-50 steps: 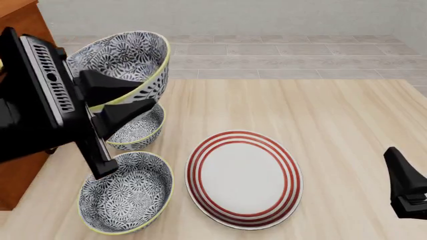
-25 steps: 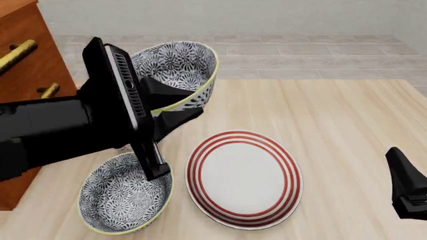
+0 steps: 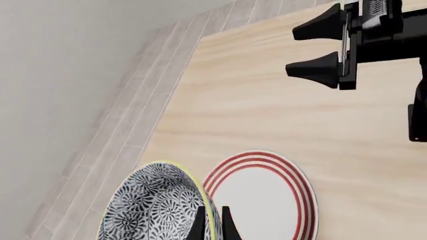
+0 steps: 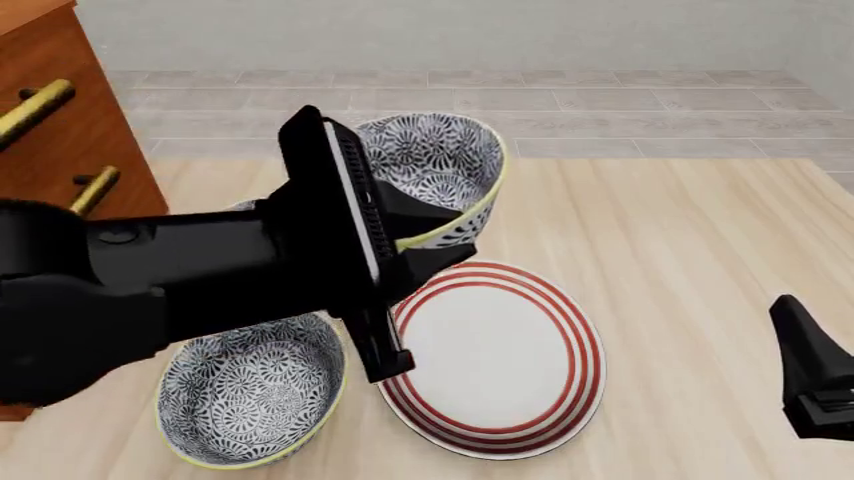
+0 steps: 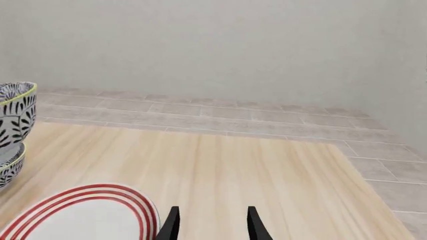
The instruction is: Put the bowl at the front on the plate.
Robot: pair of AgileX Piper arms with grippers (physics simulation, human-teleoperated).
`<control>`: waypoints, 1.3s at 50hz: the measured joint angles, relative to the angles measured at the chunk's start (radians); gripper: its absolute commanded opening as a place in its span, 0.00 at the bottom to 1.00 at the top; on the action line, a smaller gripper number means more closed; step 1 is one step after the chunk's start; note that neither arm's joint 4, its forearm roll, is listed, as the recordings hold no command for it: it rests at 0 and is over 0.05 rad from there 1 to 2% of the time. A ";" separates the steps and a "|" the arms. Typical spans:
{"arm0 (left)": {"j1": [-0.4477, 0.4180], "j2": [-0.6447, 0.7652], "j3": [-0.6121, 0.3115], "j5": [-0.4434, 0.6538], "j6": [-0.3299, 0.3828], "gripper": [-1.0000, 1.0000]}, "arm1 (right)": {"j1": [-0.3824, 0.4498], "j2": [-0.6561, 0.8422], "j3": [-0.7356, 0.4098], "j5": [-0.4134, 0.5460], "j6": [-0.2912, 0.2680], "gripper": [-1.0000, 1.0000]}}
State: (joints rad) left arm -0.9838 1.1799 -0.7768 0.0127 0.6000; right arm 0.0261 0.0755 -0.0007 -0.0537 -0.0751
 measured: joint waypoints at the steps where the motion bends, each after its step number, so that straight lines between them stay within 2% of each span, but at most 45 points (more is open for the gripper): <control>1: -0.003 0.005 -0.001 -0.002 0.000 0.00 | 0.000 0.001 0.000 -0.001 0.000 1.00; 26: -0.044 0.155 -0.010 -0.097 0.020 0.00 | 0.001 0.000 0.000 -0.002 0.002 1.00; 65: -0.070 0.309 -0.058 -0.185 -0.001 0.00 | -0.008 -0.022 0.000 0.013 0.013 1.00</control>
State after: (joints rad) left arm -1.0533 1.4893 -0.8345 -0.1724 0.5993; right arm 0.0177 0.0534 -0.0007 -0.0410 -0.0619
